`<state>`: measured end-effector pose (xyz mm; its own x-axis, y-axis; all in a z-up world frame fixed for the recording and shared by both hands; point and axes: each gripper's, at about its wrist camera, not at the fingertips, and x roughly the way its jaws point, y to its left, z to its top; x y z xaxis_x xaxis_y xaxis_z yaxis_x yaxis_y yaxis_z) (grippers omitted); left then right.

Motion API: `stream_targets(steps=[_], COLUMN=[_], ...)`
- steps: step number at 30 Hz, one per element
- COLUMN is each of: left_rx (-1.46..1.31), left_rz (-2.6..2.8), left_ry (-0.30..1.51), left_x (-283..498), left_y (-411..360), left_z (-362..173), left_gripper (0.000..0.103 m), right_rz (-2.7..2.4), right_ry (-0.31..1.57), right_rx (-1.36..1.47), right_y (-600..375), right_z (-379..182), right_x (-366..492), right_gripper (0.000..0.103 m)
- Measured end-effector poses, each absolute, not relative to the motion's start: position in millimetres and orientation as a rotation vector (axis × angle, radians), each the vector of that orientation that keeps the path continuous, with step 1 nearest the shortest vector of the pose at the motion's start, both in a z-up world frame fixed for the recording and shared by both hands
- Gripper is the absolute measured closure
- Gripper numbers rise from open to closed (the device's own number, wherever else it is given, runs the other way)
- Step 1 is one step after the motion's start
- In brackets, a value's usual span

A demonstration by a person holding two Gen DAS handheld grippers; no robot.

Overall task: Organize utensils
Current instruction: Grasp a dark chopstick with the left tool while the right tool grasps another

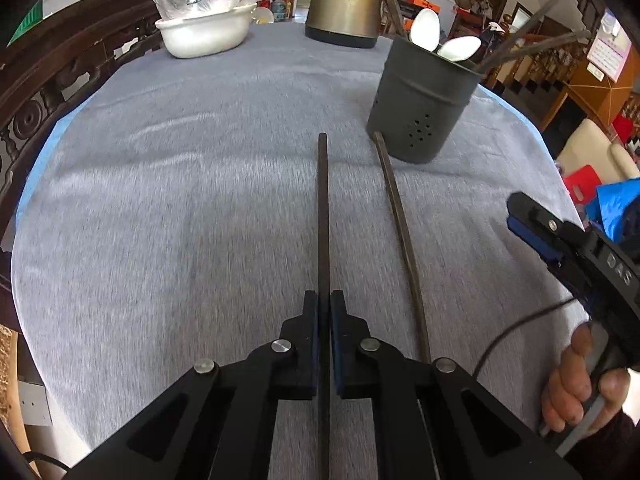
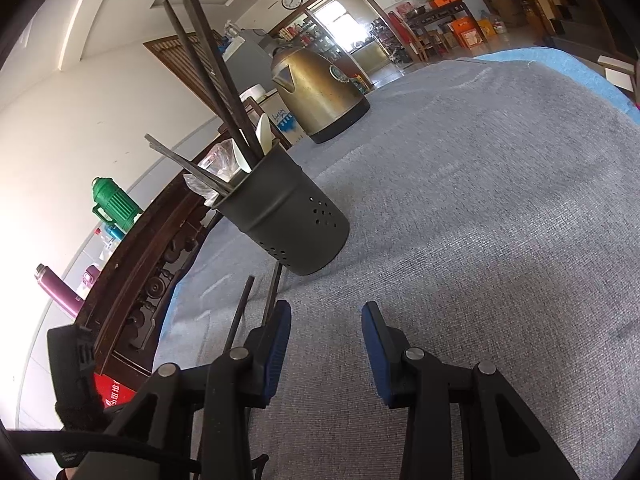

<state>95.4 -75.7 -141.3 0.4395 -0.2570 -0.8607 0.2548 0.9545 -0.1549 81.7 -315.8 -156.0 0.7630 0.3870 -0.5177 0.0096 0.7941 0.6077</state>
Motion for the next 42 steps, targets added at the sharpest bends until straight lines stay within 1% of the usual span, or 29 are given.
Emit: stream_targets(steps=[3,5,6,12,14,16,18,22,24,27,37,42], left_rx=[-0.038,-0.056,-0.06,-0.095,-0.109,-0.121,-0.129,-0.142,-0.147,-0.147,-0.148,-0.12], left_rz=[-0.343,-0.334,-0.324,-0.303,-0.299,-0.296,-0.292,-0.293,-0.295,-0.304,-0.373,-0.419], left_ry=[1.089,1.088,1.083,1.053,1.047,1.051,1.058,1.058,1.055,1.055,1.089,1.114], left_x=[95.5,98.2,100.1,113.0,113.4,112.4,112.1,107.4,106.1,105.0,115.1,138.4], left_y=[-69.8,-61.1,-57.8,-38.6,-32.9,-25.4,-21.0,-9.7,-5.5,0.9,0.8,-11.7], left_z=[-140.2,-138.8,-138.0,-128.6,-126.7,-126.7,-127.5,-126.5,-125.7,-122.9,-113.9,-113.0], left_gripper=[0.095,0.09,0.087,0.087,0.087,0.087,0.087,0.087,0.087,0.087,0.087,0.087], right_rz=[0.216,0.215,0.22,0.25,0.272,0.277,0.268,0.242,0.241,0.248,0.295,0.323], right_ry=[0.689,0.7,0.704,0.787,0.828,0.892,0.936,1.025,1.036,1.044,1.116,1.17], right_rx=[0.614,0.565,0.539,0.401,0.374,0.311,0.253,0.179,0.16,0.106,0.084,0.159], right_y=[-313.9,-306.4,-300.7,-260.2,-246.8,-226.6,-211.6,-188.2,-183.7,-174.3,-191.0,-215.1], right_z=[-155.5,-151.8,-149.4,-132.2,-129.2,-129.1,-132.0,-144.5,-146.1,-143.7,-142.0,-142.4], right_x=[82.8,83.9,84.5,109.5,121.1,133.4,140.4,148.5,150.2,150.9,130.8,127.9], right_gripper=[0.063,0.064,0.066,0.076,0.076,0.076,0.08,0.084,0.085,0.091,0.091,0.09])
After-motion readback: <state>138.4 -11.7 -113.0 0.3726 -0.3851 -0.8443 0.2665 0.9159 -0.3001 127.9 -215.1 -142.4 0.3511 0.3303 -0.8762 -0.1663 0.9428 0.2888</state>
